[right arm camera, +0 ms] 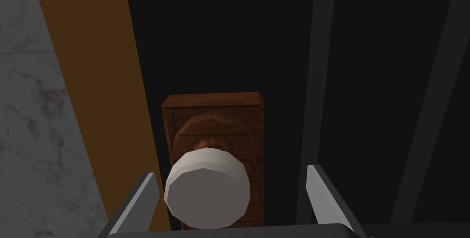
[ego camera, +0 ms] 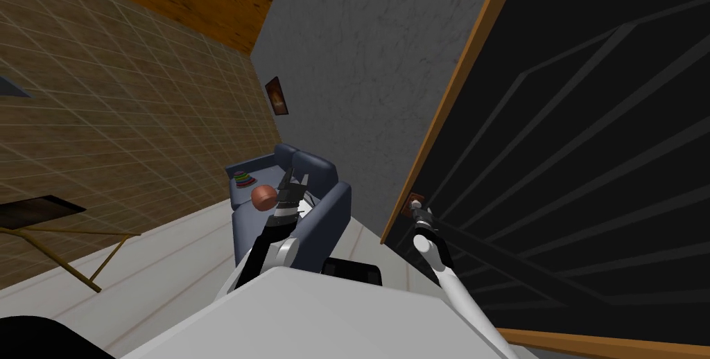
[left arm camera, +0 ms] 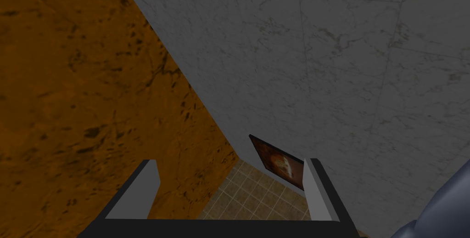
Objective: Pull the door open
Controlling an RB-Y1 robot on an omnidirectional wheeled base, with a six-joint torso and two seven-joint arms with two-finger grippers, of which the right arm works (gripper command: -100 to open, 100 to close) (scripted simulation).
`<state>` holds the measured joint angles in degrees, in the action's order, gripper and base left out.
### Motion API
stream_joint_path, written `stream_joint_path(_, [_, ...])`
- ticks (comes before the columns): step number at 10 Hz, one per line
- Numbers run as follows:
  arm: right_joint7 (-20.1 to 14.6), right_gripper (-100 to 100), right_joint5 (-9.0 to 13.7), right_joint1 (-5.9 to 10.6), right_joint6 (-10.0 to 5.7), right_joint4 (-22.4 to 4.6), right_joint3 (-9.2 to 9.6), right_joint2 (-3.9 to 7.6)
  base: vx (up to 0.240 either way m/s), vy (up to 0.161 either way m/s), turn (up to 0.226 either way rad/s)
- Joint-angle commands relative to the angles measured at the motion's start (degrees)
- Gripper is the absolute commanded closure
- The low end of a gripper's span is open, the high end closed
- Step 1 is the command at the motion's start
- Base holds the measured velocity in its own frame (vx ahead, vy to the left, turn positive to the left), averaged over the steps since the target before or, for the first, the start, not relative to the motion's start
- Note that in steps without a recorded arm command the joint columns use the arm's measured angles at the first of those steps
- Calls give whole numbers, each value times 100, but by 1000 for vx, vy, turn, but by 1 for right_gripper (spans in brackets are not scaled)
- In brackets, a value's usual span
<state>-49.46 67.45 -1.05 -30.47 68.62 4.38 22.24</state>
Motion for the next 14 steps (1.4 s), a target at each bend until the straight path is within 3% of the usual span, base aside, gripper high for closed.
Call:
stream_joint_path(1, [16, -100, 9, -3, 15, 12, -12, 2, -6, 7, -22])
stream_joint_path(9, [16, -100, 9, -3, 15, 11, -11, 1, 10, -4, -6])
stream_joint_path(10, [16, 100, 9, -3, 15, 11, -11, 1, -2, -2, 17])
stream_joint_path(14, [16, 100, 9, -3, 15, 11, -11, 1, -1, 1, -3])
